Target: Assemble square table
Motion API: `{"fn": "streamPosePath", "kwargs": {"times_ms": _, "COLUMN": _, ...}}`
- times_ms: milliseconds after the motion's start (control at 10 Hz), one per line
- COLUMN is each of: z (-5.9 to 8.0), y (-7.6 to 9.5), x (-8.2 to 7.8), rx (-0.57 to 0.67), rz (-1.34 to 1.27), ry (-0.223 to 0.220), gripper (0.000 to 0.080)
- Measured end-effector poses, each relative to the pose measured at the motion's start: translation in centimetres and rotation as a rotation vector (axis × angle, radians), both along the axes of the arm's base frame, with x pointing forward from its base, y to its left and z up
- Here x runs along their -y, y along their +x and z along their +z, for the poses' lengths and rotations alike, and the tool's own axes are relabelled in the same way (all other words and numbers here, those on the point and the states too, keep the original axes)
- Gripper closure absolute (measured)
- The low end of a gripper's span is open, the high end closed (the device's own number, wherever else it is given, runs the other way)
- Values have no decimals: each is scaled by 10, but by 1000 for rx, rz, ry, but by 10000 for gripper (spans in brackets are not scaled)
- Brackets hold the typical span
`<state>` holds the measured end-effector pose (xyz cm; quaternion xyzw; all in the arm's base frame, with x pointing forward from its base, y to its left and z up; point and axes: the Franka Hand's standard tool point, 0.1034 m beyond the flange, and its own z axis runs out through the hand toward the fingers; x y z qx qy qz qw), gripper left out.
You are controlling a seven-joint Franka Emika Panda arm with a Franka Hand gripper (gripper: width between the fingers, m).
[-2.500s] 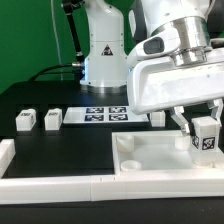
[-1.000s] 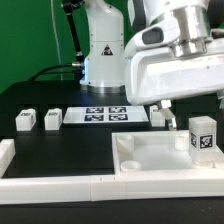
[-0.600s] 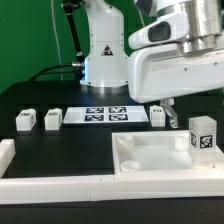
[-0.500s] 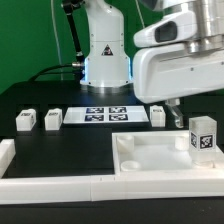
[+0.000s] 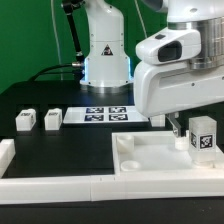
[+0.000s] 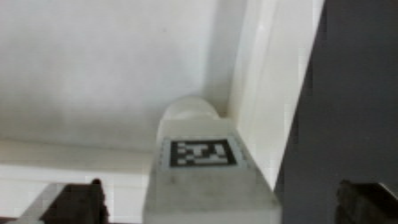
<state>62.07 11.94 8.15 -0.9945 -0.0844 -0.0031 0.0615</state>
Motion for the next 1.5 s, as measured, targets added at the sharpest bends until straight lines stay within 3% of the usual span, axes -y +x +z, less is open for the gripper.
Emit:
{"fn": "streamPosePath", "kwargs": {"times_ms": 200, "z": 0, "y": 0, "x": 0, "rx": -1, "rz": -8, "ry": 0, "gripper": 178}}
{"fn": "streamPosePath", "kwargs": {"times_ms": 300, "z": 0, "y": 0, "x": -1, "rx": -5, "rz": -35, "ry": 2, "gripper": 372}}
{"fn": "streamPosePath", "kwargs": {"times_ms": 400, "z": 0, "y": 0, "x": -1, "rx": -14, "rz": -112, "ry": 1, "gripper": 372}}
{"fn": "streamPosePath", "kwargs": {"times_ms": 500, "z": -1, "y": 0, "x": 2, "rx": -22, "rz": -174, "ry": -1, "gripper": 500}}
{"fn": "streamPosePath", "kwargs": {"times_ms": 1000, "z": -2, "y": 4, "x": 4, "rx": -58, "rz": -665, "ry": 21, "gripper": 505}}
{"fn": "streamPosePath", "kwargs": {"times_ms": 1300, "z": -5, "y": 0, "x": 1, "rx": -110, "rz": -1203, "ry": 119, "gripper": 505}}
{"fn": "streamPosePath", "kwargs": {"times_ms": 1400, "z": -6, "y": -1, "x": -3, "rx": -135, "rz": -1317, "ry": 159, "gripper": 505}}
{"fn": "streamPosePath", "kwargs": {"times_ms": 1500, "z": -6, "y": -2, "x": -6, "rx": -142, "rz": -1364, "ry": 170, "gripper": 505}}
